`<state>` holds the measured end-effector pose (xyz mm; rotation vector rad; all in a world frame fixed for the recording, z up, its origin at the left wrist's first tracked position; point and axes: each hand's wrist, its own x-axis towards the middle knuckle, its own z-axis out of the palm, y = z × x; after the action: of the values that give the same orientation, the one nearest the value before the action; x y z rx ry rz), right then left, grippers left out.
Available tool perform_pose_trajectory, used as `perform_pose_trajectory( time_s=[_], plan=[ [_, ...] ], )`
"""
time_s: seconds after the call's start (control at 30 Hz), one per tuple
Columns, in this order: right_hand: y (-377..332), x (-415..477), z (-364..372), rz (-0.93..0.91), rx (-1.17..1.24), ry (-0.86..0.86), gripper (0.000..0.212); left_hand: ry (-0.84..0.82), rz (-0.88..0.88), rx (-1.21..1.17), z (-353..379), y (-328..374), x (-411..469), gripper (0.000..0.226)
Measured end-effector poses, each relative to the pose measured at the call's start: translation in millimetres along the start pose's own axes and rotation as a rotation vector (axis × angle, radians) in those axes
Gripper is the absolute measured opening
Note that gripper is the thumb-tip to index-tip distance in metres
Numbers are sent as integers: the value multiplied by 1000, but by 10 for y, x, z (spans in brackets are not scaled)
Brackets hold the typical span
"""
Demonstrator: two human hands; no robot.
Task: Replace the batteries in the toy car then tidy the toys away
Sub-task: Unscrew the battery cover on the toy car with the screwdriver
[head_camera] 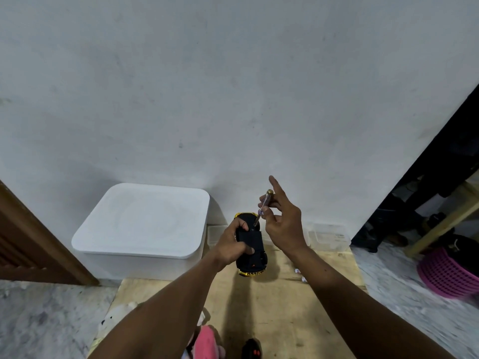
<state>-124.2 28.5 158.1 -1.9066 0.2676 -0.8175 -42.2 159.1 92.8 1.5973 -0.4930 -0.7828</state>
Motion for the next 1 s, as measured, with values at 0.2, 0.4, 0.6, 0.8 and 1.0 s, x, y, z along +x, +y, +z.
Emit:
perform_pose_trajectory(
  time_s=[0.2,0.4,0.6,0.8,1.0],
  plan=[
    [-55,-13,-19,-60,-38,-1,47,-4,1,-2,-4,35,-9,47],
    [-18,-4,10,-12,-10,-45,59,7,-11,-18,-2,38,-12,47],
    [-41,-32,-23,21,46,35,54,9,-46,-44,14,24,-37,48],
    [329,-129,-332,273,79,356,52,50,-123,-95,39,-8,-12,45],
    [1185,-934,-579,614,-435,-54,47,82,-133,-56,56,-228,-56,49]
  ],
)
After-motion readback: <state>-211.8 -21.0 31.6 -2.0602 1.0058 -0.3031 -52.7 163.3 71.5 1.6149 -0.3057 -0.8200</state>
